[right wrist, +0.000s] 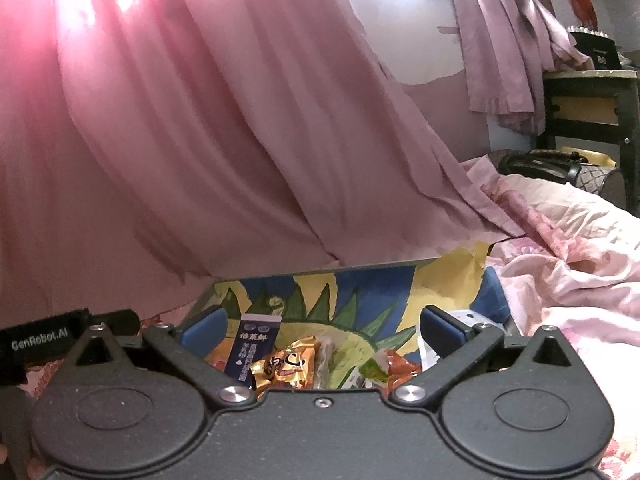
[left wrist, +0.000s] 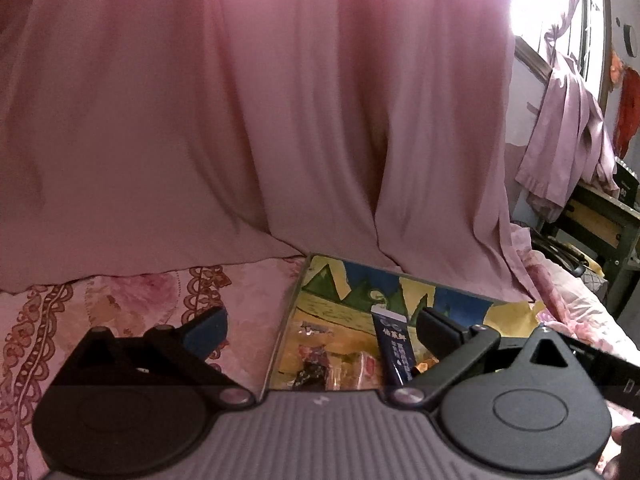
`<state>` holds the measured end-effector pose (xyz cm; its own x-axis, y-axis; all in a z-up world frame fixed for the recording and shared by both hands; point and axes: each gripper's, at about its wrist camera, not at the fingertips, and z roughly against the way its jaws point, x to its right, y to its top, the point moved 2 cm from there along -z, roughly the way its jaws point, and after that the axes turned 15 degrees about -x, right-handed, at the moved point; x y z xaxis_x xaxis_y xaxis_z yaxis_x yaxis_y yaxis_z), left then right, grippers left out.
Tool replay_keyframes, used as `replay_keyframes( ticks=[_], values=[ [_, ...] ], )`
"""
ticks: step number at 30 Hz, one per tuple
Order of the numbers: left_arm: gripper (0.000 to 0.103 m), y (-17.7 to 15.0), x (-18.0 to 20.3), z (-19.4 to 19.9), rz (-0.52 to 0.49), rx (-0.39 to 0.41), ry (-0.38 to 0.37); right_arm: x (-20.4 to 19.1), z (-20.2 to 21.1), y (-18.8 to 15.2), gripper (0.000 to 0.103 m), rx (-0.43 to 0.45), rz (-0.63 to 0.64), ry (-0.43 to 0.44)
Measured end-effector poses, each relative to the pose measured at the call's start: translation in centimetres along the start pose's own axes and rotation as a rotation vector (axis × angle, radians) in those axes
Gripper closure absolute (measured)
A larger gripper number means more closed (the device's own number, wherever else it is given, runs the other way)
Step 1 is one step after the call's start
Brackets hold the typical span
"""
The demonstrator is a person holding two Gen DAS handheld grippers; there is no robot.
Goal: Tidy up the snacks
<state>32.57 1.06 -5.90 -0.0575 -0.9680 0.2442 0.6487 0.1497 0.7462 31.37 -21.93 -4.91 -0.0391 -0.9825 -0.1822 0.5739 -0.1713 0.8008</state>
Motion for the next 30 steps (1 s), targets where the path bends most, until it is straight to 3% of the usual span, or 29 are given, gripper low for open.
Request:
replay_keyframes(
  ticks=[30],
  values=[
    [0.0, -3.4, 2.3, 8.3, -0.104, 0.099, 0.067, 0.6, 8.8, -1.4, 0.001, 0.092, 0.003, -0.03]
  ],
)
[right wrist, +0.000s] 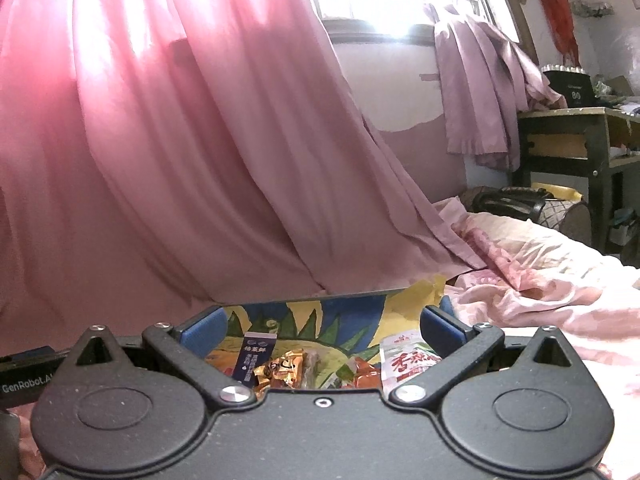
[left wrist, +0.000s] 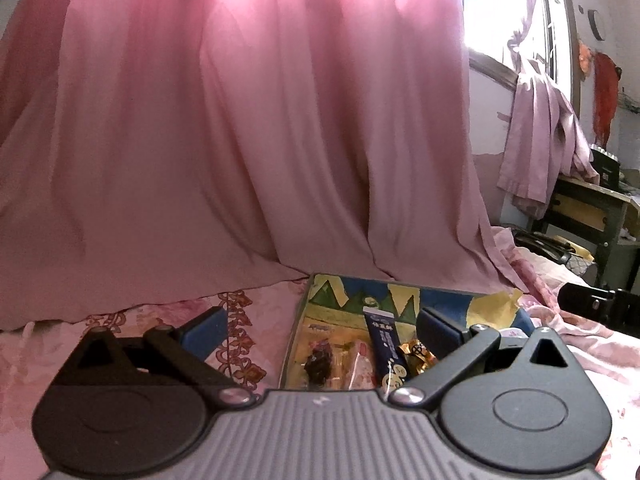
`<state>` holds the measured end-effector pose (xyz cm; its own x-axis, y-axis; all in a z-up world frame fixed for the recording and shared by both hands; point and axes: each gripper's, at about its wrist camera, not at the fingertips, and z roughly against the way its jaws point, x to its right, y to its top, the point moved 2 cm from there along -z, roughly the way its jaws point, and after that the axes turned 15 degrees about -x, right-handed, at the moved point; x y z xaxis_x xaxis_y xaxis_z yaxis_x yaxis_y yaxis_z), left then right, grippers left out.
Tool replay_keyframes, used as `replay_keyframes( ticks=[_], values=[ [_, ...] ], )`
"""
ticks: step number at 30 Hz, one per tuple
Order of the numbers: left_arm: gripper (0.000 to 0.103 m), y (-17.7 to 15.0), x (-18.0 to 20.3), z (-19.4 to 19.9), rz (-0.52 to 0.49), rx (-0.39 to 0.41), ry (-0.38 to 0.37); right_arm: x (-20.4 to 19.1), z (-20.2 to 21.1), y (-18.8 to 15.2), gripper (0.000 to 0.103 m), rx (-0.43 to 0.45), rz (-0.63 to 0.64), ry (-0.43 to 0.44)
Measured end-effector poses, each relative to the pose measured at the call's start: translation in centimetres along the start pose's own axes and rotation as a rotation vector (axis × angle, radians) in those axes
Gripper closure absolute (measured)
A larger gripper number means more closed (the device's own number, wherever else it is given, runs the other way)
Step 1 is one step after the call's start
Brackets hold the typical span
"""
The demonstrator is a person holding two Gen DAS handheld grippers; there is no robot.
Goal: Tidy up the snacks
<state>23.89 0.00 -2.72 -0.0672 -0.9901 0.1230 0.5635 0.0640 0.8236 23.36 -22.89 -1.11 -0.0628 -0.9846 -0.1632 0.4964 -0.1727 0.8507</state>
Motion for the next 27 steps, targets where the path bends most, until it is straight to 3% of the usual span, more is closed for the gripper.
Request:
replay_keyframes(
  ticks=[27],
  values=[
    [0.0, -3.9, 0.0, 5.5, -0.013, -0.018, 0.016, -0.7, 6.9, -4.0, 0.001, -0.011, 0.038, -0.016]
  ],
)
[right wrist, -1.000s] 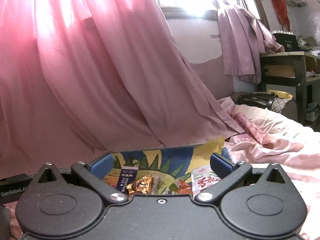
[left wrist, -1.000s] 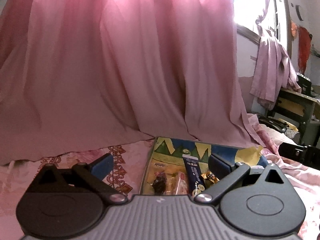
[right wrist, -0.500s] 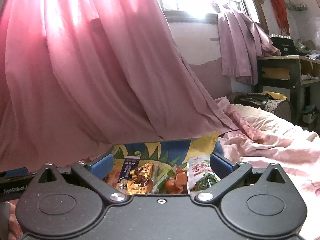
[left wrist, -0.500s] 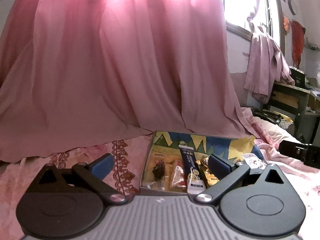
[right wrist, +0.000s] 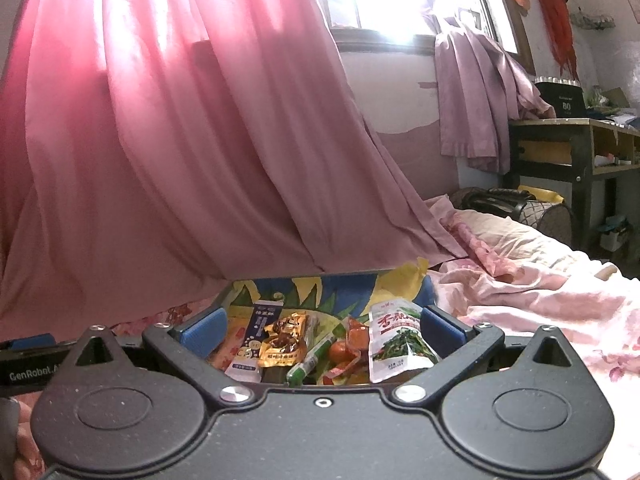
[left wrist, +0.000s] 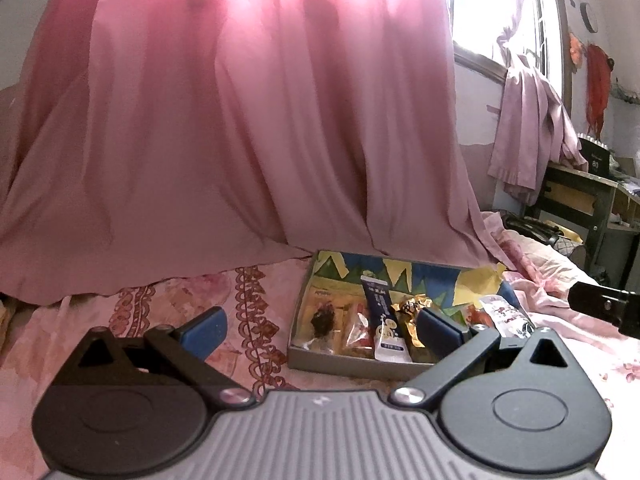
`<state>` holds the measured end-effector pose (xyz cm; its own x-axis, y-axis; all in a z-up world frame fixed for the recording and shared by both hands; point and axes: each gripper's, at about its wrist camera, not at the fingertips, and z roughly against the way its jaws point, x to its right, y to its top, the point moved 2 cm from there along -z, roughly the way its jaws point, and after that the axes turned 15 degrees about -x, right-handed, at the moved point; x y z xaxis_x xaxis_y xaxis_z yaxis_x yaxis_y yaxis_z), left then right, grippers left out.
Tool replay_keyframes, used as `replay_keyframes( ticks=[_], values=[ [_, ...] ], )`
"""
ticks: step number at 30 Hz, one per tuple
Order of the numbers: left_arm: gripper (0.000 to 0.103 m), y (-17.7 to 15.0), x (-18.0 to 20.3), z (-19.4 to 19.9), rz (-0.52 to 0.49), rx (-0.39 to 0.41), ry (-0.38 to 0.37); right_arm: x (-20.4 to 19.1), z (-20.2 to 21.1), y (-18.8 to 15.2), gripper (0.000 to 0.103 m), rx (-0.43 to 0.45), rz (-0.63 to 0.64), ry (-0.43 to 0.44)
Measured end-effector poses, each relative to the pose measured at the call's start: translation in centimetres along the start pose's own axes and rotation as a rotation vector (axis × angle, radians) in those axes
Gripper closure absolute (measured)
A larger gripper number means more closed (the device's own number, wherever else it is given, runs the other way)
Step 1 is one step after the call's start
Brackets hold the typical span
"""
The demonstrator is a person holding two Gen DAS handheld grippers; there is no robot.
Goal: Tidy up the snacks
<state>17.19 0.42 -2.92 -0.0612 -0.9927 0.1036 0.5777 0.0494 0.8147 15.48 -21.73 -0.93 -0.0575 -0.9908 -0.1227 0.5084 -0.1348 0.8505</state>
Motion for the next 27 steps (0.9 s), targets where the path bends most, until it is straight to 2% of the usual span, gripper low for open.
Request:
replay_keyframes(
  ticks=[10, 22, 27],
  values=[
    [0.0, -1.7, 0.0, 1.5, 0.0, -0.037, 0.003, 0.0, 1.7, -1.3, 0.001, -0.02, -0.01, 0.001],
    [0.0, -4.2, 1.0, 3.5, -0.064, -0.104, 0.024, -0.7, 3.4, -3.6, 0.001, -0.094, 0.007, -0.015],
    [0.0, -5.0, 1.4, 4.1, -0.097, -0.124, 0.052, -1.1, 3.8, -4.5, 0.001, -0.129, 0.037, -0.053]
  ],
)
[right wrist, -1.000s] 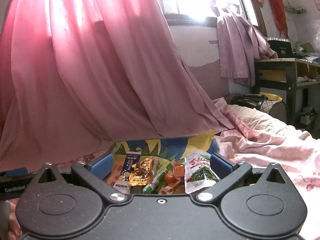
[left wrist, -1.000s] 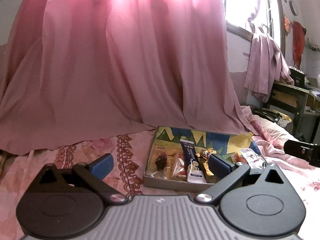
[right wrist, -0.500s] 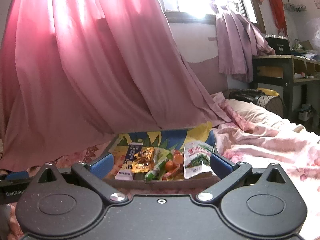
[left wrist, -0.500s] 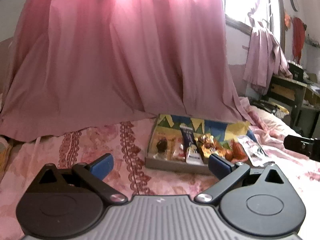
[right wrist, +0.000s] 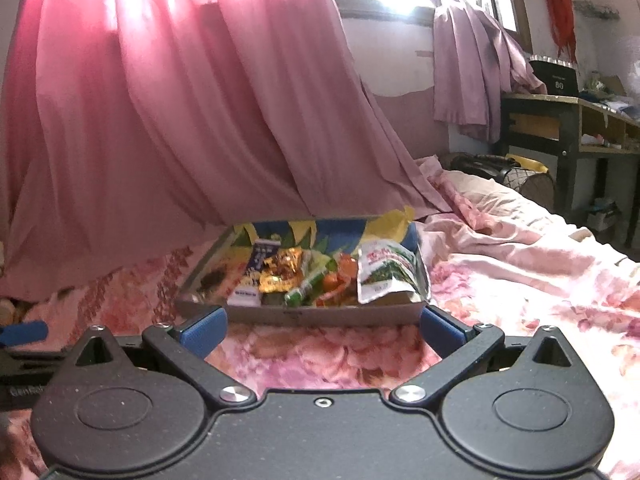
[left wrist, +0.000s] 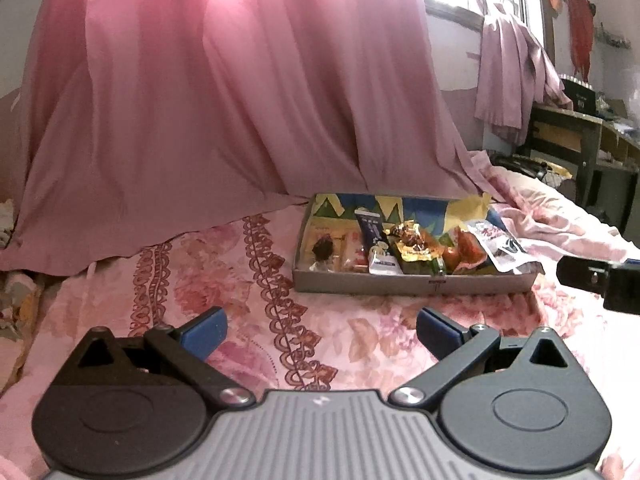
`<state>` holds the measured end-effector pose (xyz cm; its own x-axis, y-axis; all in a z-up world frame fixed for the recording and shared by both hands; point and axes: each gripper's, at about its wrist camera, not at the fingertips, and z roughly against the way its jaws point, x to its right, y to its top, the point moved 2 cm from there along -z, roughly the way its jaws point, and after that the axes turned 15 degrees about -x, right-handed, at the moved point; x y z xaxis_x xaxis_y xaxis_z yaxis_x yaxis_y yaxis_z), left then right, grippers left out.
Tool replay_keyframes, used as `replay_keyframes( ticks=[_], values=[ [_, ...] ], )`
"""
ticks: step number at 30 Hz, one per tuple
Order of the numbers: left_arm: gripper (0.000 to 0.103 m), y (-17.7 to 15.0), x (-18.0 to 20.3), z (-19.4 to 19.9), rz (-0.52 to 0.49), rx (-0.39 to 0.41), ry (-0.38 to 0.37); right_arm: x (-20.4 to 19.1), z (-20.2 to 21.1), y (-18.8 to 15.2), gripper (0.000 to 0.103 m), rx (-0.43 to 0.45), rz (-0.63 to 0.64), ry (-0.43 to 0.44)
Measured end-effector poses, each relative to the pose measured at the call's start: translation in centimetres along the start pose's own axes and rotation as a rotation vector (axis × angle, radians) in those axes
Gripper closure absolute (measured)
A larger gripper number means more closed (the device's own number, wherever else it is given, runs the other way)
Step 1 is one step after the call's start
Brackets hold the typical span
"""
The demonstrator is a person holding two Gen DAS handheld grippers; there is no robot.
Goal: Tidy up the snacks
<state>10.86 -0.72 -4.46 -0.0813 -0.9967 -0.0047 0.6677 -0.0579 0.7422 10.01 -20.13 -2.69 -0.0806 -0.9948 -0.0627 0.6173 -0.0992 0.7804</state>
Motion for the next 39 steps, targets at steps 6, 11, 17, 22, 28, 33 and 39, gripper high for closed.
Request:
replay_keyframes(
  ticks=[6, 11, 17, 22, 28, 33, 39],
  values=[
    [0.0, -0.6, -0.5, 0.6, 0.025, -0.011, 0.002, 0.1, 0.4, -0.6, 0.001, -0.018, -0.008, -0.011],
    [0.0, -0.9, -0.9, 0.9, 0.048, -0.02, 0.0, 0.5, 0.5, -1.1, 0.001, -0.045, -0.043, -0.018],
    [0.0, -1.1, -1.0, 1.1, 0.054, -0.026, -0.003, 0.4, 0.4, -1.5, 0.001, -0.079, -0.048, -0.012],
    [0.0, -1.2, -1.1, 1.1, 0.061, -0.031, -0.004, 0.1, 0.3, -1.7, 0.001, -0.096, -0.035, -0.012],
    [0.0, -1.2, -1.1, 1.0, 0.063, -0.032, -0.004, -0.1, 0.1, -1.8, 0.001, -0.112, -0.027, -0.012],
    [0.0, -1.2, -1.2, 1.0, 0.063, -0.034, -0.004, -0.2, -0.2, -1.8, 0.001, -0.125, -0.021, -0.012],
    [0.0, -1.2, -1.2, 0.9, 0.064, -0.036, -0.004, -0.2, -0.2, -1.8, 0.001, -0.129, -0.02, -0.012]
  ],
)
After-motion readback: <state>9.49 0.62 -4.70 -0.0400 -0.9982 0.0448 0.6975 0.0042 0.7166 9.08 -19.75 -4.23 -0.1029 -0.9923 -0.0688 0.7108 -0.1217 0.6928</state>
